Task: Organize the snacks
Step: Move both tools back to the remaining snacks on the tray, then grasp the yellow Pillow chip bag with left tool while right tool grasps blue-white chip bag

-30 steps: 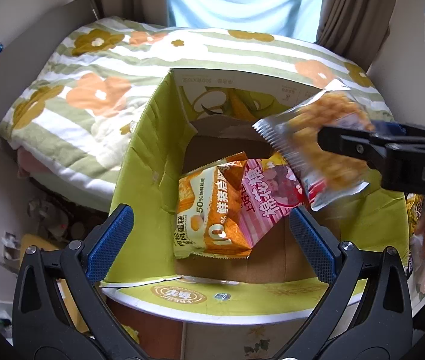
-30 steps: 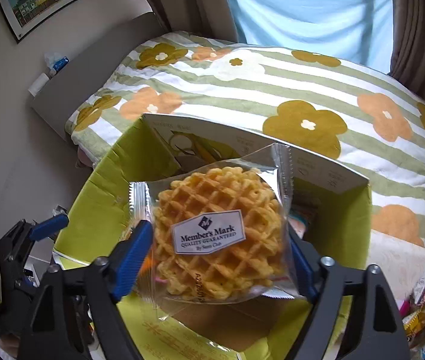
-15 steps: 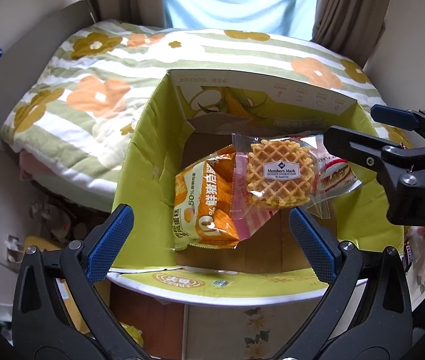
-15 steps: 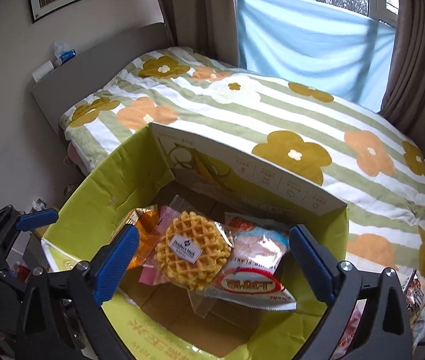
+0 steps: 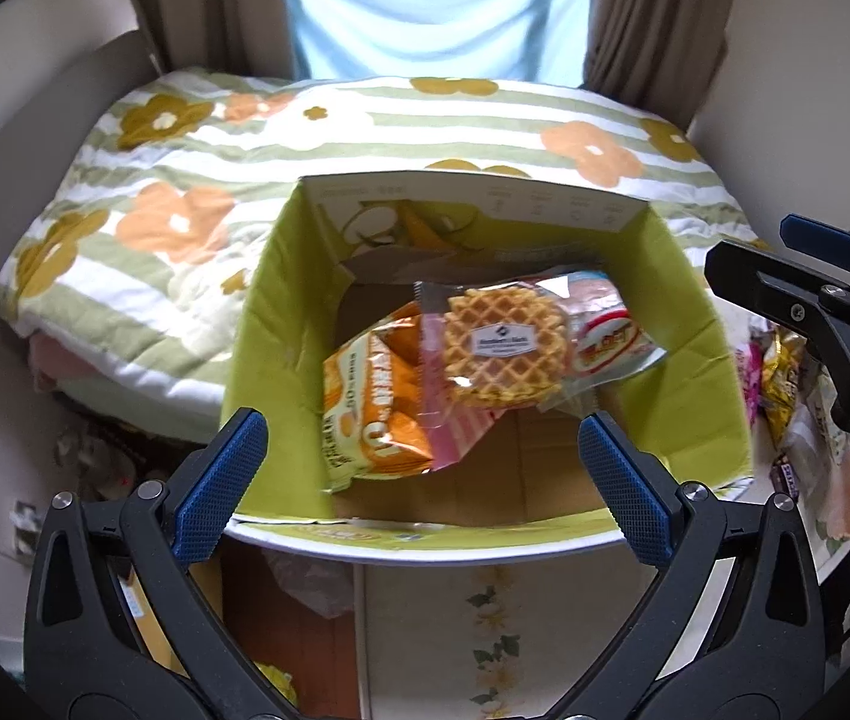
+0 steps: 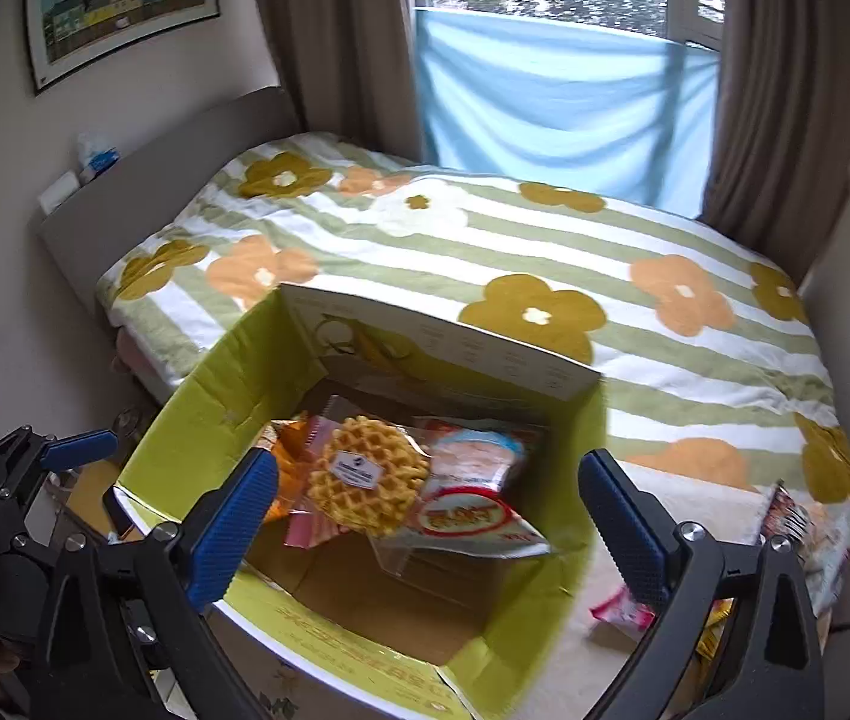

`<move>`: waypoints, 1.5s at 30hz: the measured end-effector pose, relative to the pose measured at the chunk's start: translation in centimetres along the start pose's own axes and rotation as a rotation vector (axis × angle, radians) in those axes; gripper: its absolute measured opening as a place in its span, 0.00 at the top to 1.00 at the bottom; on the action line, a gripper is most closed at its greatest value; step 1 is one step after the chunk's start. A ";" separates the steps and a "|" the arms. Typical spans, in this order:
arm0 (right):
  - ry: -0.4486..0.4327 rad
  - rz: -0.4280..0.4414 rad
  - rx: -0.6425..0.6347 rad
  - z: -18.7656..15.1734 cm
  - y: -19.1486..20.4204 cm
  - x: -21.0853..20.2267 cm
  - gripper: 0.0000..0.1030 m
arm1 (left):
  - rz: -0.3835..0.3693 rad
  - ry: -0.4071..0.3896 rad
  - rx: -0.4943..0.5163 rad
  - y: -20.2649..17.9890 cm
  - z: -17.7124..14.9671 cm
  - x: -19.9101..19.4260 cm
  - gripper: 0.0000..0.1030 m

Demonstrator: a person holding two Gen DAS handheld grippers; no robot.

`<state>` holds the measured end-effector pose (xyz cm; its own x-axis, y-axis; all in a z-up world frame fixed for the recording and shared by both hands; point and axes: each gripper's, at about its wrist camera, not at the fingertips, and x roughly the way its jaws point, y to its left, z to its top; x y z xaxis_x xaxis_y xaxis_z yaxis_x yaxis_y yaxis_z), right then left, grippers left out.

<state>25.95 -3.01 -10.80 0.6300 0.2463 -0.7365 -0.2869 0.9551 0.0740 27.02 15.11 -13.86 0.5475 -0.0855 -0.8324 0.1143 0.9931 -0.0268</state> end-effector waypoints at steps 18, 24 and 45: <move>0.026 -0.163 0.249 -7.5 -15.6 -8.5 0.03 | -0.185 -0.019 0.218 -17.7 1.2 -0.4 0.00; 0.044 -0.197 0.318 -11.9 -22.5 -11.1 0.03 | -0.235 0.034 0.295 -25.8 0.0 1.6 0.01; 0.202 -0.053 0.473 -22.2 -34.7 -8.6 0.03 | -0.125 0.189 0.489 -40.0 -2.5 12.8 0.00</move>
<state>14.42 -41.95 -21.97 0.4693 0.2036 -0.8592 0.1288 0.9469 0.2946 27.40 -25.50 -24.78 0.3510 -0.1399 -0.9259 0.5666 0.8189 0.0911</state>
